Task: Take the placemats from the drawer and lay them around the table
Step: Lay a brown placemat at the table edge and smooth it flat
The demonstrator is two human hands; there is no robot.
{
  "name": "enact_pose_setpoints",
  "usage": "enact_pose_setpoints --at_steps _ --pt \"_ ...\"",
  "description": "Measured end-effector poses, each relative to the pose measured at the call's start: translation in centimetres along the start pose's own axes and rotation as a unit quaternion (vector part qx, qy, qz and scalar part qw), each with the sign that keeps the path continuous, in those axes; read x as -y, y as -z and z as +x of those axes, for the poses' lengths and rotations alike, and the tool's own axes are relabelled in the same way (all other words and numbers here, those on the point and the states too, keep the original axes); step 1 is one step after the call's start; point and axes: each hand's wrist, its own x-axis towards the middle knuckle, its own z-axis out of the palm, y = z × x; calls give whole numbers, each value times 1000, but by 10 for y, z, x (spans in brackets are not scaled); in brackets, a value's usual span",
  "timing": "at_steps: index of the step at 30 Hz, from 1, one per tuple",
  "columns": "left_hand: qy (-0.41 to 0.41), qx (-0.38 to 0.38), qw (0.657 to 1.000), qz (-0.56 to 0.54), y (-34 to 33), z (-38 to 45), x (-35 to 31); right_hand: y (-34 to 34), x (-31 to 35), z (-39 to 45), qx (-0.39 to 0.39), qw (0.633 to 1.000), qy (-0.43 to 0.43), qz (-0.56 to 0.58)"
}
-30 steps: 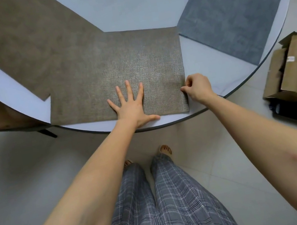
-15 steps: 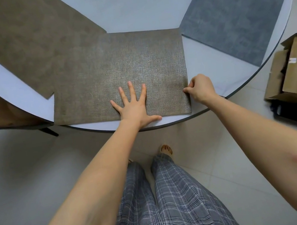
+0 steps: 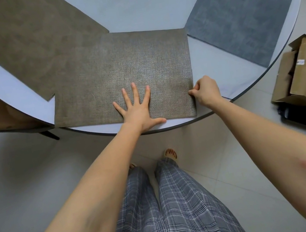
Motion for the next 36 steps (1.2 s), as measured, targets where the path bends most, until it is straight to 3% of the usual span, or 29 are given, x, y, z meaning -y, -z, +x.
enact_pose_setpoints --at_steps 27,32,36 --pt "-1 -7 999 -52 7 4 3 -7 -7 -2 -43 999 26 -9" --pt "5 -15 998 -53 9 7 2 -29 13 -9 -172 970 156 -66" --pt "13 -31 996 -80 11 13 11 -68 45 11 -98 954 262 -113"
